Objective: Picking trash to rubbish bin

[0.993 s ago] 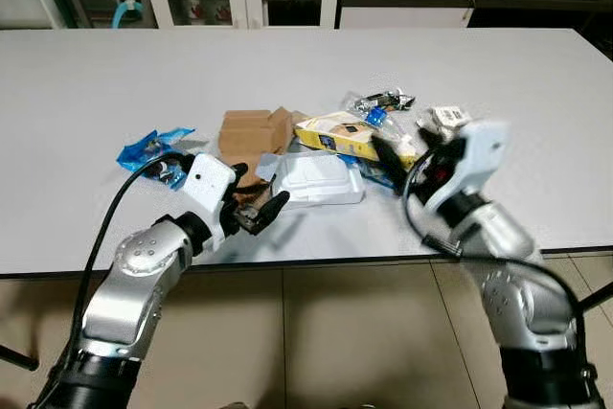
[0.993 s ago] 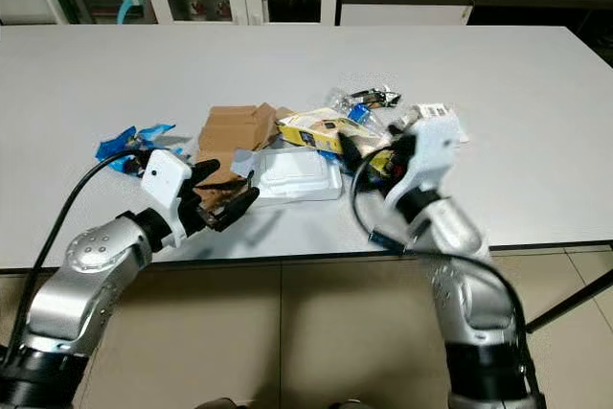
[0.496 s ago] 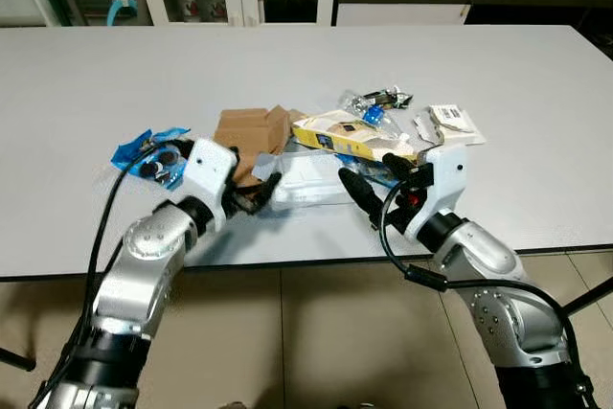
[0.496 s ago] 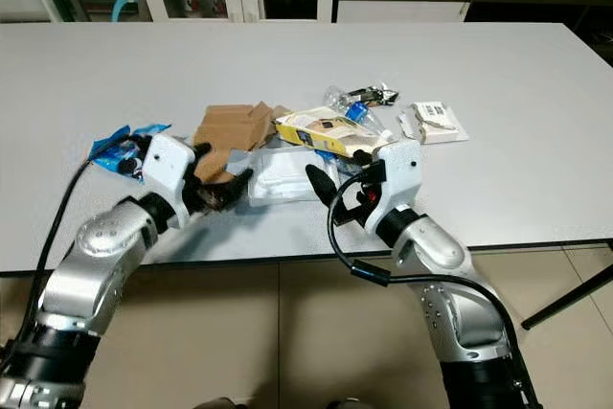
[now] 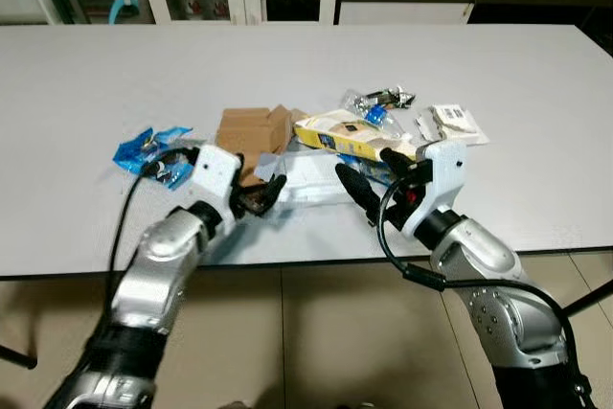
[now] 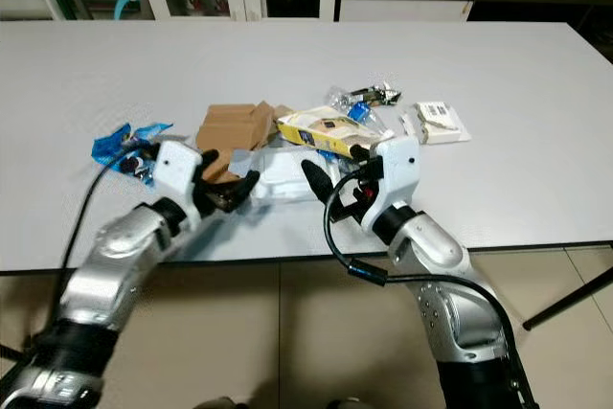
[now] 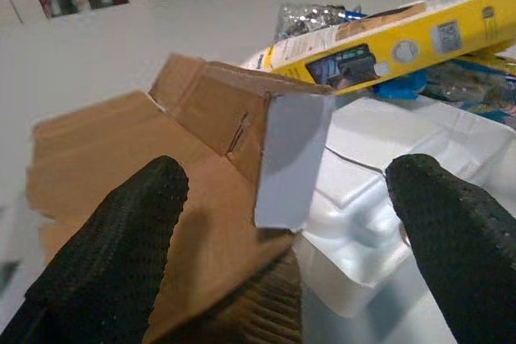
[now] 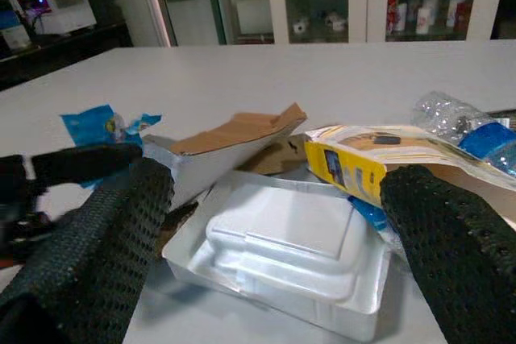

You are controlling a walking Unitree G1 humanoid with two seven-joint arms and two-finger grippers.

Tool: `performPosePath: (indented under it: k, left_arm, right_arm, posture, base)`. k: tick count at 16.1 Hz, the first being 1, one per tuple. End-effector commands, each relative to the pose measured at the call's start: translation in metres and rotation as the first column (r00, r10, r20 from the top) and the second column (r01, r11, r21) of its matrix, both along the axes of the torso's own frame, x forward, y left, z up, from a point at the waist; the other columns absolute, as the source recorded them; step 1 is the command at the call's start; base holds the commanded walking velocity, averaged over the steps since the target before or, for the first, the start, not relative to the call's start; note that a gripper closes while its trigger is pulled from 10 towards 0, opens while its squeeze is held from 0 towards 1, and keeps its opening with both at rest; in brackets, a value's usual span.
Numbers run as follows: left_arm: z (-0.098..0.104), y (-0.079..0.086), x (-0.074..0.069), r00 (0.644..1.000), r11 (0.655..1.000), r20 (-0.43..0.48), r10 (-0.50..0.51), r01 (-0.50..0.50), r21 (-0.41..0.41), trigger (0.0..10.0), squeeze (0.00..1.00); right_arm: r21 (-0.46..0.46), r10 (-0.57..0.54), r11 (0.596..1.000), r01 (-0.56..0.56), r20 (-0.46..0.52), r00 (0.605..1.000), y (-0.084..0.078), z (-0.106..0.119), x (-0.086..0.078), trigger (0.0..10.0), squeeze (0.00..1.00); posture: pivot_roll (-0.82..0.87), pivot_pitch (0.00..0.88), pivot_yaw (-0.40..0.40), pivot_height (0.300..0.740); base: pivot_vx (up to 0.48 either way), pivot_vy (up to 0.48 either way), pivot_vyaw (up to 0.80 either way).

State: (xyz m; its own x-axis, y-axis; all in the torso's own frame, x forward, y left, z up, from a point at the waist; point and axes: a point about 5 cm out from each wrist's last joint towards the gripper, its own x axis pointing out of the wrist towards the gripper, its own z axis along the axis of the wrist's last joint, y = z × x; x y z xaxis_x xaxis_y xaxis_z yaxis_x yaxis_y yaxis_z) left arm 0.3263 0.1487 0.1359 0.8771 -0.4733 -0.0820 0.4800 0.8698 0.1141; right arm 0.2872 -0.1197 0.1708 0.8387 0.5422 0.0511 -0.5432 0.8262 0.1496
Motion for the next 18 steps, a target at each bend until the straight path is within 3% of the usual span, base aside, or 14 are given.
performPosePath:
  k: [1,7,15,16,18]
  left_arm:
    - [0.002,-0.005,0.006,1.0,1.0,0.018,0.006,-0.005,-0.004,10.0,0.0]
    - [0.007,0.002,0.02,0.993,0.996,0.07,0.093,-0.094,0.001,10.0,0.0]
    - [-0.021,-0.014,0.022,0.998,0.998,-0.023,0.055,-0.055,-0.009,10.0,0.0]
    - [-0.025,-0.013,0.021,0.998,0.998,-0.022,0.056,-0.055,0.004,0.0,0.0]
    - [-0.025,-0.01,0.02,0.998,0.999,-0.013,0.053,-0.053,0.009,0.0,0.0]
  right_arm:
    - [-0.01,0.011,1.0,-0.011,0.014,1.0,0.003,0.005,-0.001,10.0,0.0]
    - [0.005,0.021,1.0,-0.022,0.031,0.999,0.004,0.009,-0.004,10.0,0.0]
    - [0.012,0.021,1.0,-0.022,0.044,0.999,0.006,0.013,-0.004,10.0,0.0]
    - [0.011,0.021,1.0,-0.021,0.044,0.999,0.006,0.012,-0.004,10.0,0.0]
    - [0.009,0.022,1.0,-0.022,0.043,0.999,0.006,0.012,-0.004,10.0,0.0]
  posture:
    - [-0.02,0.094,-0.024,0.74]
    - [-0.03,0.095,-0.021,0.74]
    - [-0.04,0.094,-0.02,0.74]
    - [-0.04,0.093,-0.021,0.74]
    - [-0.04,0.091,-0.025,0.74]
  base:
    - [0.0,0.0,0.0]
    - [0.0,0.0,0.0]
    - [0.0,0.0,0.0]
    - [0.0,0.0,0.0]
    - [0.0,0.0,0.0]
